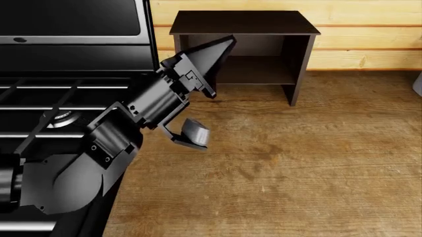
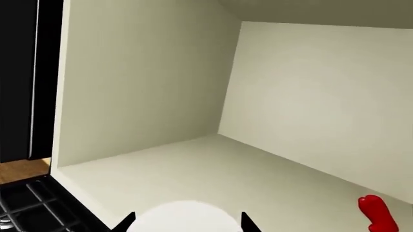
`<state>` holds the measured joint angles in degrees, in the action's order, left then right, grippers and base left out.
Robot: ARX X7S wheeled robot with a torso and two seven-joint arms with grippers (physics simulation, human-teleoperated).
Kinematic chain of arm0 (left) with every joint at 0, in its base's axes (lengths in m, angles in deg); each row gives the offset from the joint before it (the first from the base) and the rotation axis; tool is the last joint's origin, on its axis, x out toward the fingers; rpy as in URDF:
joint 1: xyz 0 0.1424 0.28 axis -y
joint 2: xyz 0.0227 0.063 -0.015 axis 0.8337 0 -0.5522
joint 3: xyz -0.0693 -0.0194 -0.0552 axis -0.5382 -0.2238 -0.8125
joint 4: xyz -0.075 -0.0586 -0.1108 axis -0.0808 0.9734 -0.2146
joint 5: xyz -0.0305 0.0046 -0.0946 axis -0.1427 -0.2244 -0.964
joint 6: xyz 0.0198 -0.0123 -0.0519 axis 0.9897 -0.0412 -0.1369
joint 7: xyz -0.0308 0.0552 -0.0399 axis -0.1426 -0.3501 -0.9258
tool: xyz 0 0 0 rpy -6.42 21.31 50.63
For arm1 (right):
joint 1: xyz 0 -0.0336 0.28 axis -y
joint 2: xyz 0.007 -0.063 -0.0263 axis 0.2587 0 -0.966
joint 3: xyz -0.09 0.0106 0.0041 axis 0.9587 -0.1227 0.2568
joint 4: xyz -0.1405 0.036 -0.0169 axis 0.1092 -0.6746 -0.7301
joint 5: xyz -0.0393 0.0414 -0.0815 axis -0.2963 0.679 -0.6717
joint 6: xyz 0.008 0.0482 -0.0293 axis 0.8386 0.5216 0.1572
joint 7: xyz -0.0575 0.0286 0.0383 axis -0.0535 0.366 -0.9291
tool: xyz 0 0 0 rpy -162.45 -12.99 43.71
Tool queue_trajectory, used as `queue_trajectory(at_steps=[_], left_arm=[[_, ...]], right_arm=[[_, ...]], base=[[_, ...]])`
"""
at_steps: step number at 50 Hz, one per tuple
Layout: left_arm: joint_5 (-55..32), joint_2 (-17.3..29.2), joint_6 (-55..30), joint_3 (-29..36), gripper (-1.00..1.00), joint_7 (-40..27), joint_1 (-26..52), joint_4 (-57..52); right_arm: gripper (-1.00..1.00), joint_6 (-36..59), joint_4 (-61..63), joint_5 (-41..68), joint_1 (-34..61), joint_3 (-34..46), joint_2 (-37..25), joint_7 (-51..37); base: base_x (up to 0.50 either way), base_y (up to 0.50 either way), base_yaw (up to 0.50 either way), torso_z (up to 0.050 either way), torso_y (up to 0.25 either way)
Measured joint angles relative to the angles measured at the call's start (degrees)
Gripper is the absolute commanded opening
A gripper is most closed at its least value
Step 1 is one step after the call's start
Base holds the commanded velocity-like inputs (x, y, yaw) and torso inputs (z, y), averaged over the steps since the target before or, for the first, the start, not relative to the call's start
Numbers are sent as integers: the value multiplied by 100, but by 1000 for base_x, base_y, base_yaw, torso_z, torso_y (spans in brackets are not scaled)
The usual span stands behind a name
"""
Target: A wet mug is on the counter and needs to be dried. Pick it up and place it upside down in the open cabinet.
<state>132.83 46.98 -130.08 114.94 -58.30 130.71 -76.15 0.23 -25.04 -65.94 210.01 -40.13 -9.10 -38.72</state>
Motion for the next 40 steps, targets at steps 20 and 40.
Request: queue_trajectory(at_steps=[20,40], left_arm=[[-53,23,96,-95,100,9,11,-3],[-19,40,143,-120,100,41,-15,-28]], right_arm=[[-100,-245,-48,42,-14,27,175,-500],[-100,-279,478,-159,-25,-84,205,-789]], base=[[2,0,1,0,0],[0,0,0,0,0]])
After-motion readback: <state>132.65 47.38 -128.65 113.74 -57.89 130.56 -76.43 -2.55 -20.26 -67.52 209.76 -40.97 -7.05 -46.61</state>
